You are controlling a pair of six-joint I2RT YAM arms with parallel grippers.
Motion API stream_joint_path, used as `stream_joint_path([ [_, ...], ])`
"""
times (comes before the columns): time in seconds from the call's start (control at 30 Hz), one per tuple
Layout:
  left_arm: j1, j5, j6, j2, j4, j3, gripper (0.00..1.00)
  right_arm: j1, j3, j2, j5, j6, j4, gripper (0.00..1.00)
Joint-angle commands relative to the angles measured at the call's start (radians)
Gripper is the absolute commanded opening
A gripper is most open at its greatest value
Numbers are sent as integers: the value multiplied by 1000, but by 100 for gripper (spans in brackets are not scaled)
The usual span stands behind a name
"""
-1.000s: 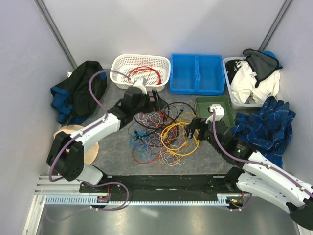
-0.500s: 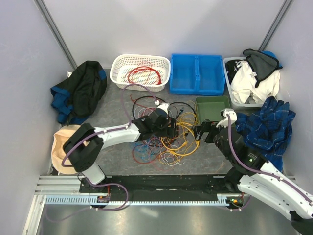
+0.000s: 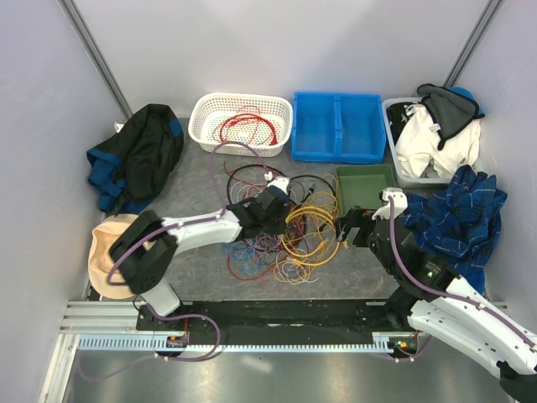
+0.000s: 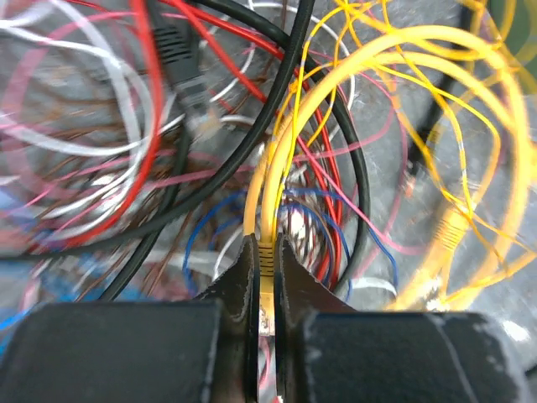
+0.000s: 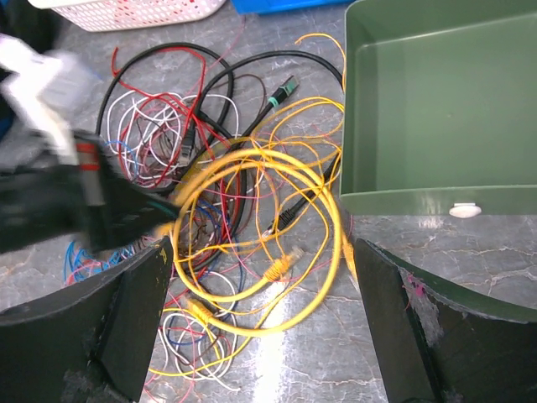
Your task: Untangle the cables
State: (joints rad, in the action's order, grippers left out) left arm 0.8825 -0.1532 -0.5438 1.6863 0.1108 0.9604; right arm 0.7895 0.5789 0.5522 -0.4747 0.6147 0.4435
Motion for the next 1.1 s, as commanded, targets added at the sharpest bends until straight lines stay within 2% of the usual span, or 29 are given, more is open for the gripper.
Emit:
stream_joint_path([
  [0.0, 1, -100, 51, -268, 53, -12, 2, -1, 44, 11, -19, -4, 1, 96],
  [0.2, 1, -170, 117, -554, 151, 9, 2, -1, 62, 12, 16, -24, -37, 96],
  [0.33, 1, -157, 137, -629, 199, 29, 2, -1, 90, 23, 41, -35, -87, 96],
  [0.53, 1, -138, 145, -686, 222, 28, 2, -1, 156, 63, 38, -116, -183, 95],
  [0.67, 1, -120, 145, -703, 225, 28, 2, -1, 202, 165, -8, -157, -215, 93],
  [0.87, 1, -108, 148, -715, 231, 28, 2, -3, 228, 307, 60, -182, -325, 90],
  [1.07, 3, -95, 153, -726, 234, 21, 2, -1, 243, 439, 84, -196, -367, 87],
])
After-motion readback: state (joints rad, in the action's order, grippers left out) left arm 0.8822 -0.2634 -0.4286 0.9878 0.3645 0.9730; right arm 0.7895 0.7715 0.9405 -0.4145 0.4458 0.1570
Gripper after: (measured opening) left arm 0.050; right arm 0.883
